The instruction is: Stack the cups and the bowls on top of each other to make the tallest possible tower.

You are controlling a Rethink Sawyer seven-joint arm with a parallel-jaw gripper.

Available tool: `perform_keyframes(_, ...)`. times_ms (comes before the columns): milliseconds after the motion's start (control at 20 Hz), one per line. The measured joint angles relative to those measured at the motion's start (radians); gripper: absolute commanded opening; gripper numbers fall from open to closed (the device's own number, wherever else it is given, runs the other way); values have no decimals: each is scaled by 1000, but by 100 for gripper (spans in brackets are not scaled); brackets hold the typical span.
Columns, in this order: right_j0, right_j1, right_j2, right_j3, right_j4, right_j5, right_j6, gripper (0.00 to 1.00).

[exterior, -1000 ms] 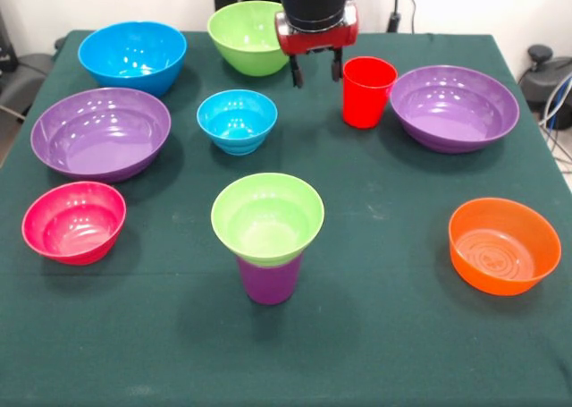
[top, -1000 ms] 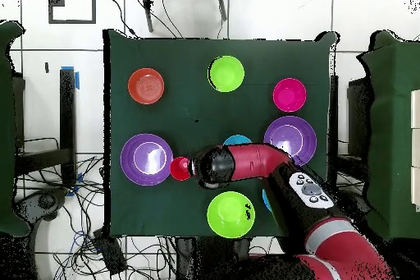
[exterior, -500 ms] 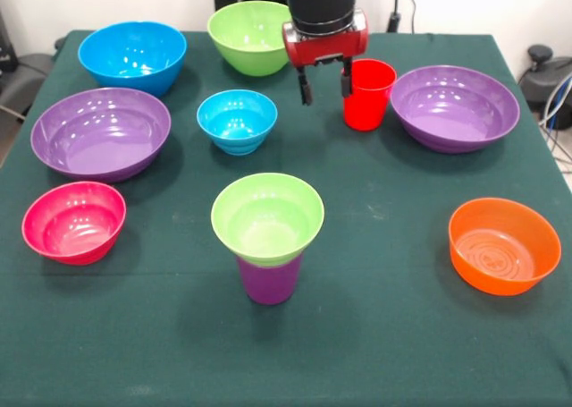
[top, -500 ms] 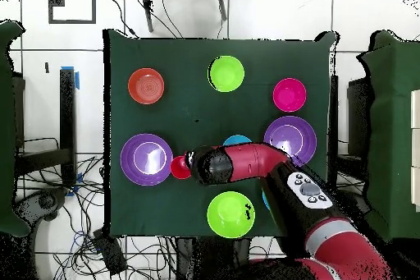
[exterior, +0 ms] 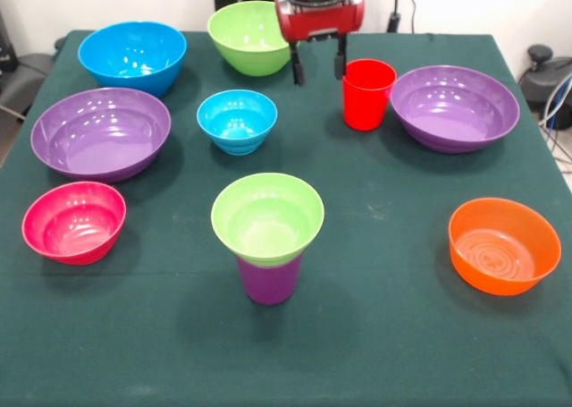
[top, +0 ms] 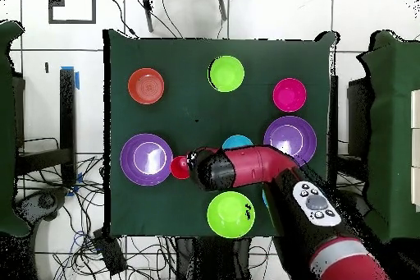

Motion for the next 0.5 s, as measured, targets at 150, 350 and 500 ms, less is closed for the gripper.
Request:
perform_keyframes(150, -9, -38, 3, 9, 0, 0, 0, 100)
perform_keyframes(350, -17, -63, 4, 11, 0, 0, 0, 100)
perform_keyframes(500, -13, -69, 4, 11, 0, 0, 0, 100)
